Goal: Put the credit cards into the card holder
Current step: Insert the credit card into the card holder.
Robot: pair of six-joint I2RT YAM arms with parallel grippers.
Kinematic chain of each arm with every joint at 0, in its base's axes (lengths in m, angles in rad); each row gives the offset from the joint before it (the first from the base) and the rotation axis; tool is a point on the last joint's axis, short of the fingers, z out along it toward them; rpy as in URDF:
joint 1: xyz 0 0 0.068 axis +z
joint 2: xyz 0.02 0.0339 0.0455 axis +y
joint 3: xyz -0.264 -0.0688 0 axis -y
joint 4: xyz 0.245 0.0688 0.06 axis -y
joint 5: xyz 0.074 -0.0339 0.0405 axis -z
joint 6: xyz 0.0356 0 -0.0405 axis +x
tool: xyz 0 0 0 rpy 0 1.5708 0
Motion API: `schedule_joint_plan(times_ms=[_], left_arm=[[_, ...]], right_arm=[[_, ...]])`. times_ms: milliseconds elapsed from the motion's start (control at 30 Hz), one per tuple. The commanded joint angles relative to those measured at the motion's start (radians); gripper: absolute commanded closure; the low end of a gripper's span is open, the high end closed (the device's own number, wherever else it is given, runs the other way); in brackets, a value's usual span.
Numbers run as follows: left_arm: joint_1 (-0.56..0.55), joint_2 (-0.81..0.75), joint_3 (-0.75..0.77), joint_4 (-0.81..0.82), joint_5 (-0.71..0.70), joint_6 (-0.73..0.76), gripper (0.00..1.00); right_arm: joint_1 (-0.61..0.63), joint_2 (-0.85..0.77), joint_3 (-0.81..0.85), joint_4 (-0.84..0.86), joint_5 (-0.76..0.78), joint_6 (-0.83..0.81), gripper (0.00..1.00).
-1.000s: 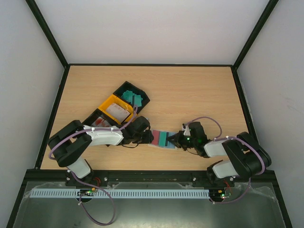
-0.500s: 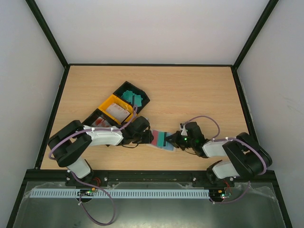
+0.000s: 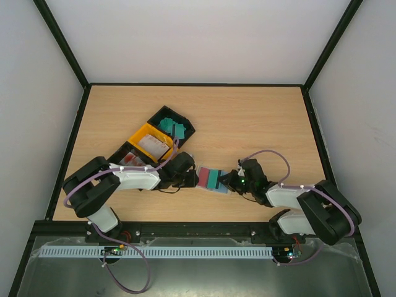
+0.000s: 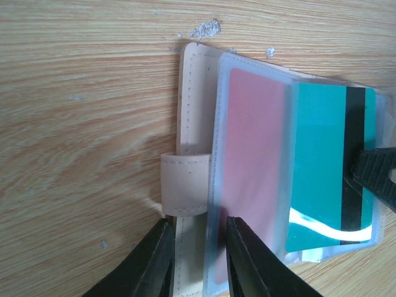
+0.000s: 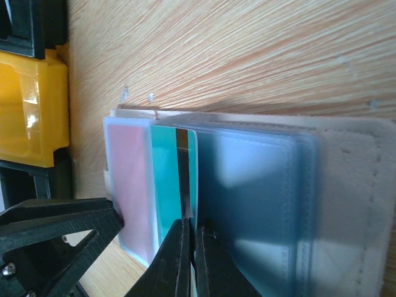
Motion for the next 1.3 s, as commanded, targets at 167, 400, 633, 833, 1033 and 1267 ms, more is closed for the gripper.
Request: schedule_joint_plan(times_ms=[167, 400, 633, 833, 1033, 1267], left_arm=[[-0.005, 0.031, -0.036, -0.053, 0.016, 0.003, 0.77], [-0.011, 0.027, -0.039, -0.048, 0.016, -0.002, 0.77], [-0.011, 0.018, -0.032, -0.06, 0.013, 0.0, 0.78], [-0.013, 0.016, -0.033, -0.06, 0.013, 0.001, 0.77], [-0.012, 0.012, -0.035, -0.058, 0.017, 0.003, 0.78], [-0.012, 0.004, -0.045, -0.05, 0.02, 0.003, 0.77]], right_arm=[[0.041, 0.082, -0.033, 0.1, 0.016, 0.074, 0.98], [0.073, 0.101, -0.043, 0.158, 0.025, 0.138, 0.98], [0.106, 0.155, -0.035, 0.225, 0.04, 0.178, 0.98], [0.119, 0.177, -0.016, 0.243, 0.05, 0.186, 0.96], [0.145, 0.204, 0.012, 0.249, 0.056, 0.179, 0.91], [0.181, 0.255, 0.066, 0.248, 0.073, 0.18, 0.9]])
